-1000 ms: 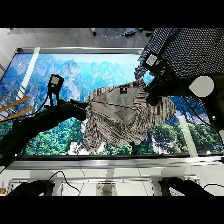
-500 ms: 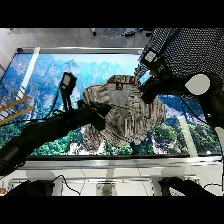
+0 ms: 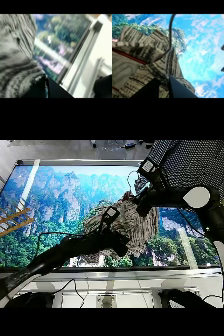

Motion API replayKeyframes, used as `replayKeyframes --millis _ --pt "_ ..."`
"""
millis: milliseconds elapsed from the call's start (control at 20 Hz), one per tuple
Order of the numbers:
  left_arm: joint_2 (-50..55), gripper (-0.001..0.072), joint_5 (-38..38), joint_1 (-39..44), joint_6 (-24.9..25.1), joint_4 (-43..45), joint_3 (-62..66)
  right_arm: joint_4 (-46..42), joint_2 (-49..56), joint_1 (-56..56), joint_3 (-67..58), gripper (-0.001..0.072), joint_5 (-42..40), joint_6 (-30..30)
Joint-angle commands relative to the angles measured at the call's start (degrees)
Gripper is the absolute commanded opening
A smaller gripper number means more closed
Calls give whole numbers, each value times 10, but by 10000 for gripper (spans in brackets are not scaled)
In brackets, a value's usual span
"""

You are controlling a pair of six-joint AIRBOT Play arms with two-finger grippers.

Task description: Fold the clothes and pants, and hang the long-sleeved shirts on hangers.

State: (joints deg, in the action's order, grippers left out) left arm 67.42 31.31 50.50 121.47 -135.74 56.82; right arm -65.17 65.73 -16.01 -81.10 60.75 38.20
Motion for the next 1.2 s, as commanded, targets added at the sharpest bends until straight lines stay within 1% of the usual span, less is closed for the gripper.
replayKeyframes --millis 0,50,100,200,250,350,400,500,550,600,650,750,850,950,1050,1150 --pt "39 25 13 -1 -2 2 1 9 -14 -2 0 41 -18 4" --pt "35 27 12 -3 -2 2 1 8 -18 -1 0 41 -23 3" --pt "27 114 12 -3 -2 2 1 5 -22 -1 0 41 -27 3" --pt "-7 478 13 -3 -2 0 1 -3 -25 -1 0 41 -34 3" --pt "-31 550 13 -3 -2 1 1 -11 -24 -1 0 41 -36 3" --pt "-95 551 13 -6 -1 7 1 -13 -24 -1 0 41 -39 3" --pt "-134 550 15 -9 -1 26 1 -13 -24 -1 0 41 -40 3" --pt "-217 548 33 -27 -8 120 1 -21 -25 -1 0 41 -40 3" --pt "-257 548 44 -45 -35 173 1 -28 -25 -1 0 41 -39 0" --pt "-298 548 62 -73 -60 230 1 -29 -25 -1 0 41 -37 -14" --pt "-331 549 85 -106 -69 271 1 -28 -28 -1 0 41 -32 -37" --pt "-381 550 140 -189 -55 308 1 -20 -38 -1 0 40 -26 -73" --pt "-399 550 185 -267 -7 297 1 3 -54 -1 0 40 3 -116" --pt "-384 550 228 -324 65 244 0 39 -66 -1 0 39 55 -147" --pt "-345 550 246 -355 138 168 0 68 -73 -1 0 40 109 -166" --pt "-297 550 247 -359 205 118 0 80 -79 -1 0 40 141 -167"
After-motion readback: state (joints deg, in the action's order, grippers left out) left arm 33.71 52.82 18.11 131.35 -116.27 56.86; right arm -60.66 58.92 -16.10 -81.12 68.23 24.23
